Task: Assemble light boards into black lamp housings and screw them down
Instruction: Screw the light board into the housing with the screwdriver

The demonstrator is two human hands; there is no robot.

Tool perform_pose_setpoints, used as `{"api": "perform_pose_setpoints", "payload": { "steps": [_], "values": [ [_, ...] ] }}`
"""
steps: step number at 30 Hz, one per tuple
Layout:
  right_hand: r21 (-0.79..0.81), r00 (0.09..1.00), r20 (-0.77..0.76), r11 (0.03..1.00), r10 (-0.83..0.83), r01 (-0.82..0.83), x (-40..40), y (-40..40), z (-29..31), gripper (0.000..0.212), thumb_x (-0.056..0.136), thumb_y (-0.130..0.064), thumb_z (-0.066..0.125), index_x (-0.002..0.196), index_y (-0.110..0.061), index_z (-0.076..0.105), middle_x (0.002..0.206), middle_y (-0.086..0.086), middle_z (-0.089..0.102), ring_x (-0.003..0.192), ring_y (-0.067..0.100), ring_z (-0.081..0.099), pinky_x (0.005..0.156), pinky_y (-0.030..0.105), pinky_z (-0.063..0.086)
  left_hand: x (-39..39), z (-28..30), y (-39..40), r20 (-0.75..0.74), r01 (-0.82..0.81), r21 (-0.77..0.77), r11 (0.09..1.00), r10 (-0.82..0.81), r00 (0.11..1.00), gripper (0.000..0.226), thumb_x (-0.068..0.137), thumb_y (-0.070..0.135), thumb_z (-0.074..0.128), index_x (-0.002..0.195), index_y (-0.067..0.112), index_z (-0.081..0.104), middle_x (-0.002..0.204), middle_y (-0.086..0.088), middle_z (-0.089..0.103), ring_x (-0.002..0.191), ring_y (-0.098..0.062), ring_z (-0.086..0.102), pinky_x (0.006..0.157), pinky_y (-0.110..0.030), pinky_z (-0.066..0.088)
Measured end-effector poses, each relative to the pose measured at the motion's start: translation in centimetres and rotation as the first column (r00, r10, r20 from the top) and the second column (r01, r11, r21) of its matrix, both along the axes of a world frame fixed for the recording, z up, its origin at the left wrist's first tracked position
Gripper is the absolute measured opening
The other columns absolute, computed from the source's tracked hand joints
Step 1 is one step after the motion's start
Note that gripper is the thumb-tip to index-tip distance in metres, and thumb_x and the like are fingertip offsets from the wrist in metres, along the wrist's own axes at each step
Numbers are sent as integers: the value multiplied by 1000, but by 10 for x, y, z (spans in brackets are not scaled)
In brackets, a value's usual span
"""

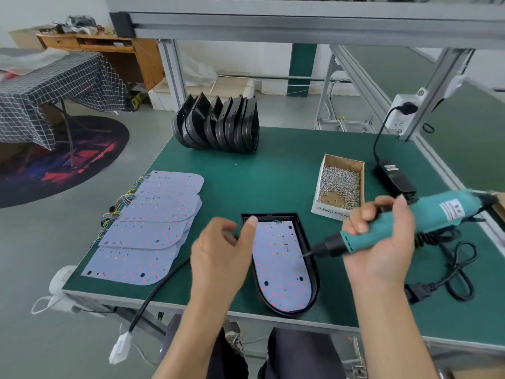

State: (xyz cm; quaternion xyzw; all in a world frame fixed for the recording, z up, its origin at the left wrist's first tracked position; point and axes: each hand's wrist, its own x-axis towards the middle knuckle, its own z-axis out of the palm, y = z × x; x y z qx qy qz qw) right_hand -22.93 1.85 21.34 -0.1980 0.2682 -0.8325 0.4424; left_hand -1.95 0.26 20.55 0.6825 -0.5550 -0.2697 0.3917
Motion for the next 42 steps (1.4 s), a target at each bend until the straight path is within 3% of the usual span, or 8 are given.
{"api": "perform_pose_setpoints", "payload": {
  "steps": [6, 12, 16, 22, 28, 37, 40, 42],
  "values": [
    [64, 993, 98, 995, 65, -72, -20, 21, -36, 23, 97, -41, 59, 85, -21, 63, 69, -4, 44, 52, 7, 36, 48, 19, 37, -40, 38, -45, 68, 312, -301, 901, -306, 950, 15, 91, 21, 73, 77, 21, 66, 66, 10, 63, 69, -8, 59, 67, -15, 44],
    [26, 981, 184, 998, 60, -65, -24, 25, -42, 24, 96, -41, 59, 85, -20, 62, 70, -3, 43, 51, 7, 36, 48, 19, 38, -125, 38, -109, 447, 656, -51, 753, -570, 689, 10, 92, 25, 69, 93, 22, 78, 90, 9, 74, 107, -22, 58, 97, -39, 43],
    [0, 971, 228, 997, 77, -79, -26, 25, -42, 24, 93, -41, 63, 84, -19, 62, 69, -4, 44, 50, 7, 39, 47, 18, 39, -164, 28, -137, 735, 709, 138, 691, -552, 395, 17, 95, 29, 62, 101, 30, 78, 104, 6, 71, 113, -22, 51, 90, -41, 32],
    [-38, 961, 257, 995, 103, -96, -28, 25, -43, 31, 79, -41, 81, 86, -18, 63, 68, -3, 46, 49, 7, 40, 46, 19, 41, -189, 9, -149, 856, 683, 231, 693, -479, 196, 25, 90, 14, 65, 69, 24, 56, 75, 5, 46, 96, -22, 42, 93, -43, 31],
    [-15, 962, 260, 997, 82, -81, -29, 24, -45, 24, 94, -40, 62, 85, -17, 63, 69, -2, 45, 49, 8, 40, 46, 20, 41, -193, 2, -153, 868, 685, 208, 698, -455, 199, 34, 91, 21, 68, 64, 24, 47, 71, 4, 43, 90, -21, 40, 82, -41, 22],
    [-9, 968, 241, 997, 77, -77, -28, 26, -47, 24, 91, -40, 67, 86, -17, 63, 69, -2, 46, 50, 8, 40, 47, 20, 41, -193, -1, -156, 857, 703, 195, 684, -467, 216, 22, 95, 20, 62, 74, 21, 57, 77, 3, 49, 97, -23, 45, 85, -42, 25],
    [-10, 973, 219, 997, 74, -73, -29, 26, -47, 24, 90, -41, 69, 87, -18, 63, 69, -2, 46, 50, 8, 40, 48, 20, 41, -179, 8, -148, 680, 753, 113, 648, -603, 417, 13, 99, 25, 58, 98, 21, 71, 94, 3, 66, 106, -23, 52, 93, -41, 36],
    [0, 976, 209, 998, 56, -57, -29, 27, -46, 25, 90, -42, 69, 87, -18, 63, 69, -3, 46, 51, 8, 40, 48, 19, 40, -159, 19, -136, 343, 751, 29, 660, -712, 613, 10, 97, 22, 62, 95, 19, 71, 93, 5, 71, 98, -20, 62, 90, -36, 49]
  ]
}}
